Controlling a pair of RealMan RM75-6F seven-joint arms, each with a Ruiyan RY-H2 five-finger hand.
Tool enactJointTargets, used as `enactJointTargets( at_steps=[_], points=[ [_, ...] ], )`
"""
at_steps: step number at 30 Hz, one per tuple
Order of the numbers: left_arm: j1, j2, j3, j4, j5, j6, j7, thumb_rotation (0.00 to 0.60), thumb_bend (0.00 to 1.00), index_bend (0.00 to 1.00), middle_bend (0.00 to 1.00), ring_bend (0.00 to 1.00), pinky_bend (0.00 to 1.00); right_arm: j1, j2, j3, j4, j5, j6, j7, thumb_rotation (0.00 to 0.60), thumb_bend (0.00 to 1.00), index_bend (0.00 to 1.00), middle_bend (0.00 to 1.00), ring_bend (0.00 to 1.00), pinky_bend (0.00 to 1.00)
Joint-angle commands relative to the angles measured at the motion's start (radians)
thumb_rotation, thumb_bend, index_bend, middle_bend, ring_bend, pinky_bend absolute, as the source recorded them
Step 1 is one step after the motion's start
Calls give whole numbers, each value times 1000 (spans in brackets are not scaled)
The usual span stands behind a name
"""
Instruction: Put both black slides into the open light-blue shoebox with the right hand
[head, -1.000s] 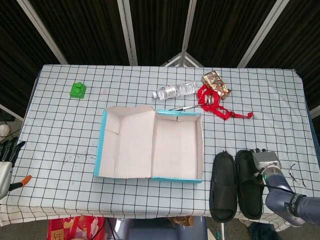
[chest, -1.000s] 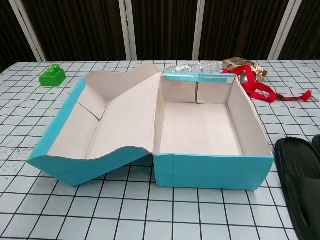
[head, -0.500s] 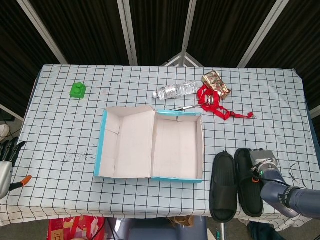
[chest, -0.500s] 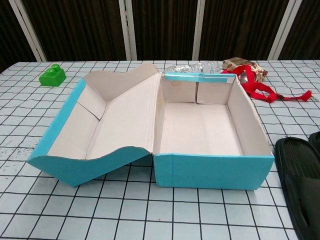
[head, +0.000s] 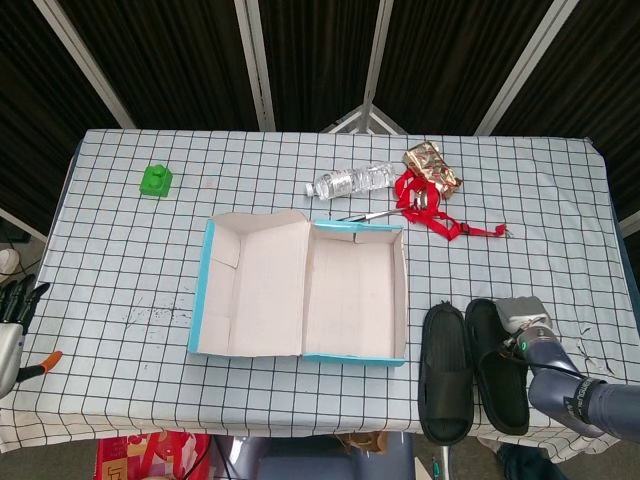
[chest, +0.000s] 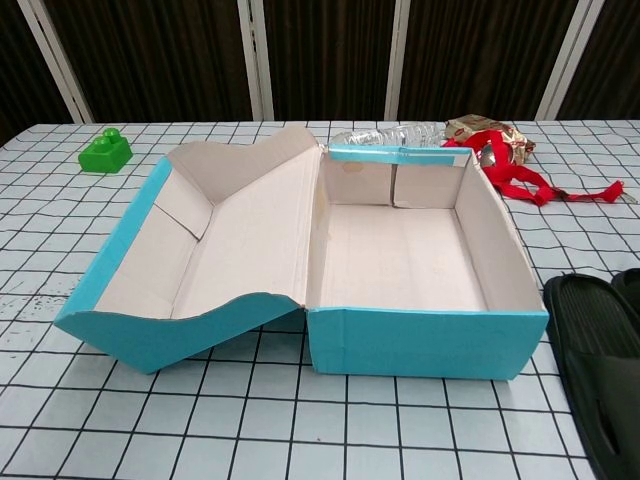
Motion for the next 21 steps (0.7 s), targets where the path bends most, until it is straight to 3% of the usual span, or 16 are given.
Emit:
enactJointTargets(
  at_steps=[1,13,18,21],
  points=[
    [0,0,0,-1,1,0,1,600,169,103,0,0,0,-5,19,1,-3,-17,-16,16,600,358,352,463,277,165],
    [2,4,-1,-4,-3,3,-6,600,169,103,0,0,0,27,161,16,-98,-76,-62,90,600,362,417,492,299,165],
    [4,8,-1,-5,-4,4,-15,600,168,103,0,0,0,13,242,63,-150,-143,-53,158,600,362,421,492,299,165],
    [4,9,-2,-4,-2,7,-21,600,168,103,0,0,0,-36,283,120,-181,-242,-12,234,600,362,440,492,299,165]
  ],
)
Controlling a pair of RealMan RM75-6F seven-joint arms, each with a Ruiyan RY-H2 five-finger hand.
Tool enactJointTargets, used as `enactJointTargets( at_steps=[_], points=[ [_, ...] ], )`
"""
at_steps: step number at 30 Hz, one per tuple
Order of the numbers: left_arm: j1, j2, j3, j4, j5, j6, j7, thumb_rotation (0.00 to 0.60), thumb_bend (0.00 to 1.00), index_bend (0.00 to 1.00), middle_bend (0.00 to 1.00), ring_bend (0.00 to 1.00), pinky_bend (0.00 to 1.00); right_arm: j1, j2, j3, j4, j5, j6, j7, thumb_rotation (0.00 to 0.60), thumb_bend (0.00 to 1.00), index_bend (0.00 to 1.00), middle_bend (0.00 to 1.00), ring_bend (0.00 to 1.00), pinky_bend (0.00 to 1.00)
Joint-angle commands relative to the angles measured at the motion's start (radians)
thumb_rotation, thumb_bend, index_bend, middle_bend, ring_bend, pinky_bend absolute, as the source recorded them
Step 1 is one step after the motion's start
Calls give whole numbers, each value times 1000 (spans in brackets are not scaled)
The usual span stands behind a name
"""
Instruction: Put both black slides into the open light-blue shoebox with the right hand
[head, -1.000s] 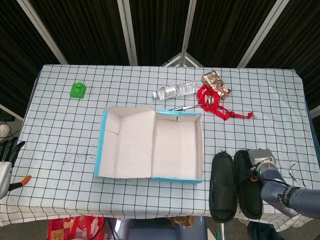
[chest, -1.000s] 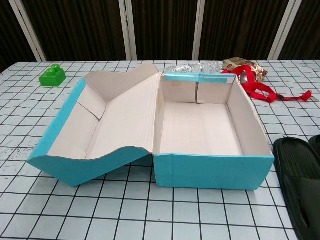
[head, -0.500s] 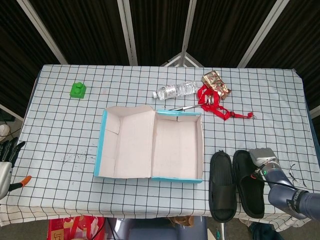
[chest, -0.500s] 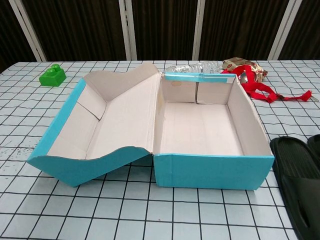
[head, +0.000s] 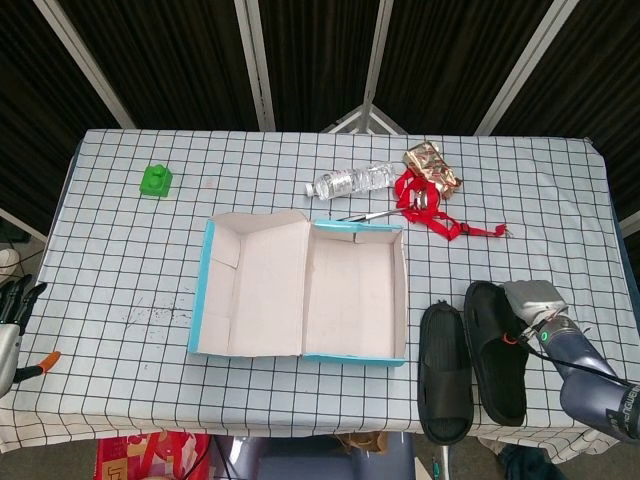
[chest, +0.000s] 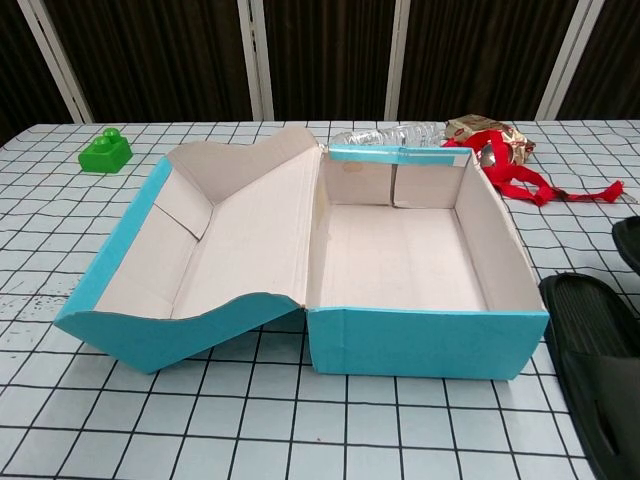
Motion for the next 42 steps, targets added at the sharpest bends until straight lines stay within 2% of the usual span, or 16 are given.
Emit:
enactJointTargets(
  at_steps=[1,9,12,17,23,32,42],
  points=[
    [1,0,-1,2,3,3,-5,600,168,103,0,0,0,-72,55,81,-46,-140,63,105,600,362,443,492,299,165],
    [4,-5,-2,16,24,25,-22,600,169,103,0,0,0,-269,16,228,-58,-495,300,351,600,373,480,492,299,165],
    [5,-6,-3,18,24,26,-25,600,169,103,0,0,0,-328,-38,278,-35,-612,399,444,600,385,485,492,300,165],
    [5,-5,-4,19,22,24,-29,600,168,103,0,0,0,-383,-131,342,16,-741,522,536,600,386,495,492,302,165],
    [3,-5,-5,21,20,20,-30,600,168,103,0,0,0,-395,-228,413,52,-786,603,558,600,387,503,495,302,165],
    [2,-7,-11,28,12,21,-37,600,168,104,0,0,0,-363,-399,506,64,-758,672,468,600,394,503,503,306,165],
    [3,-1,-17,35,2,20,-59,600,168,104,0,0,0,-346,-618,509,196,-764,710,388,600,394,503,518,325,165]
  ],
)
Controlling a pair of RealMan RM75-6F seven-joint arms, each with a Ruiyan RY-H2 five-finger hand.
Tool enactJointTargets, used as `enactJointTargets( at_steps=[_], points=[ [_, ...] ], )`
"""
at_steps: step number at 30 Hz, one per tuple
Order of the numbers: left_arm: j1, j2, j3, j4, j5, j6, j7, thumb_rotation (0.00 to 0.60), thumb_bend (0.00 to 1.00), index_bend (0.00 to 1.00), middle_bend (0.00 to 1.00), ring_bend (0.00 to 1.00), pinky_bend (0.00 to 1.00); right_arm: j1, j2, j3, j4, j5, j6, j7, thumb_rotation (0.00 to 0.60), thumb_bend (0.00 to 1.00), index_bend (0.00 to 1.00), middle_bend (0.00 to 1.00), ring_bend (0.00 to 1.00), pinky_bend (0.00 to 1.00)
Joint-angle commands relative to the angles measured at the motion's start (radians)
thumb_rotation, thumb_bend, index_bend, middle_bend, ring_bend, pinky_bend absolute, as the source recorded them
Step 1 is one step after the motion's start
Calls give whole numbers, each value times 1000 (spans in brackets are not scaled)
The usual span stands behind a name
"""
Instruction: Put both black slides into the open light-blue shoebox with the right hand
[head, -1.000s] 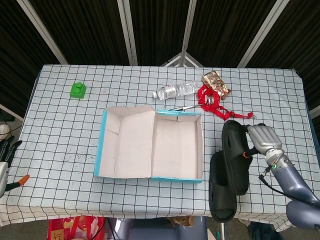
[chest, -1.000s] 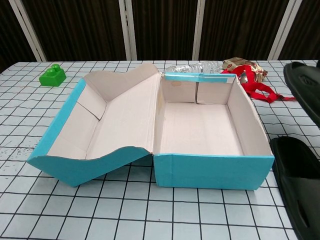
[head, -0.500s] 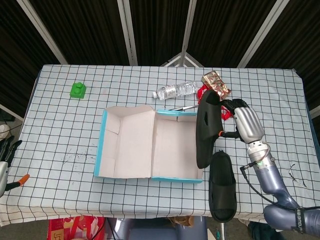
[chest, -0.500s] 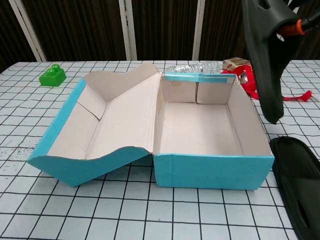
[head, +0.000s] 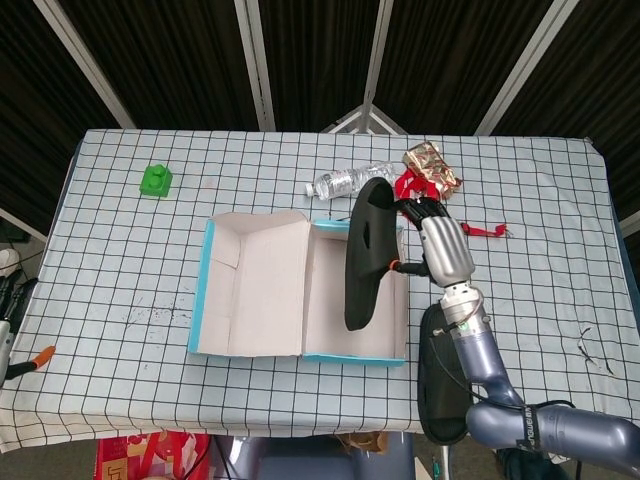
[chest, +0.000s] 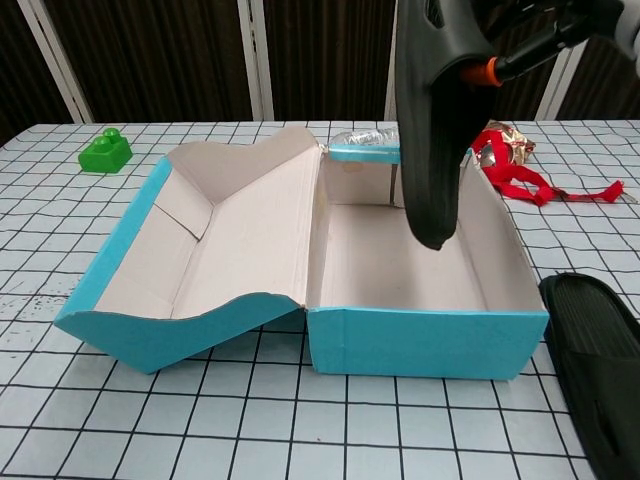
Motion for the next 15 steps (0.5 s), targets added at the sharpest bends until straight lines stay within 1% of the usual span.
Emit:
enactJointTargets(
  at_steps=[1,9,15],
  points=[
    [-1,2,-2,2,-4,-2,-4,600,168,104,0,0,0,3,-75,-1,49,8,8,-36,600,394,503,519,326,165],
    [-1,3,-5,5,-6,-2,-13,600,168,103,0,0,0,-9,-141,-17,76,23,-31,-70,600,394,503,519,326,165],
    [-2,3,-7,9,-10,-5,-17,600,168,104,0,0,0,-25,-159,-25,77,21,-53,-76,600,394,503,519,326,165]
  ],
)
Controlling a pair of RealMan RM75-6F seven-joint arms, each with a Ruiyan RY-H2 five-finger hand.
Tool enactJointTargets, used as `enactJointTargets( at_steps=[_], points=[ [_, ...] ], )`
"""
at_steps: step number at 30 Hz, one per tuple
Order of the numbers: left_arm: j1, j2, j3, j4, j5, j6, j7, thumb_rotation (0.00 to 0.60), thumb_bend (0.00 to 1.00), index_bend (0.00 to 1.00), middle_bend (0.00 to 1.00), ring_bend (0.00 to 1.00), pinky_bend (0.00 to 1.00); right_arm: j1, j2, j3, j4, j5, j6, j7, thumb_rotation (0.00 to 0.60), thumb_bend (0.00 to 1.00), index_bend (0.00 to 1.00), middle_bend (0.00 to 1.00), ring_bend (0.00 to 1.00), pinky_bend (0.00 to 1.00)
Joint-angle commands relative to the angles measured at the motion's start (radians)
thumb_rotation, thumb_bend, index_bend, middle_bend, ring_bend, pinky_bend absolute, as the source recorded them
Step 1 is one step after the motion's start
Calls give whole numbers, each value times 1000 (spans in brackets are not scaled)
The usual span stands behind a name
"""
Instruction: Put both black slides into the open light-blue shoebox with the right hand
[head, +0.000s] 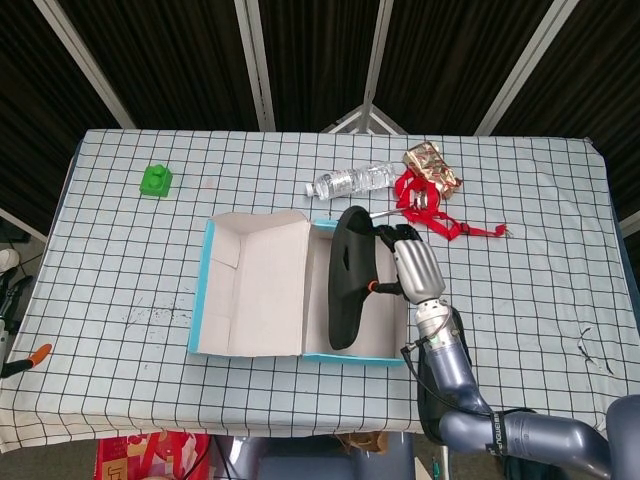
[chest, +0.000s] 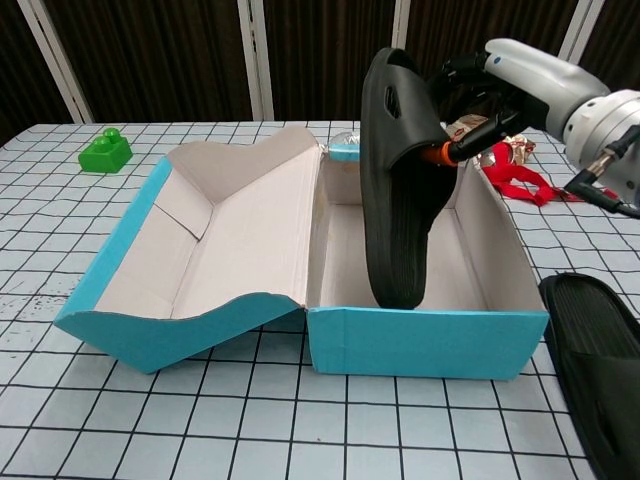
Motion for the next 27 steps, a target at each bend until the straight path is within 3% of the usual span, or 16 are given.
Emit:
enactJointTargets(
  at_steps=[1,27],
  points=[
    [-1,0,0,0,1,-1,0,600,168,103,0,0,0,-7,-6,-6,0,-10,-5,-7,600,394,503,518,326,165],
    [1,1,-1,3,2,3,-9,600,168,103,0,0,0,-1,-113,29,126,23,-134,-12,600,396,503,518,326,153]
  ],
)
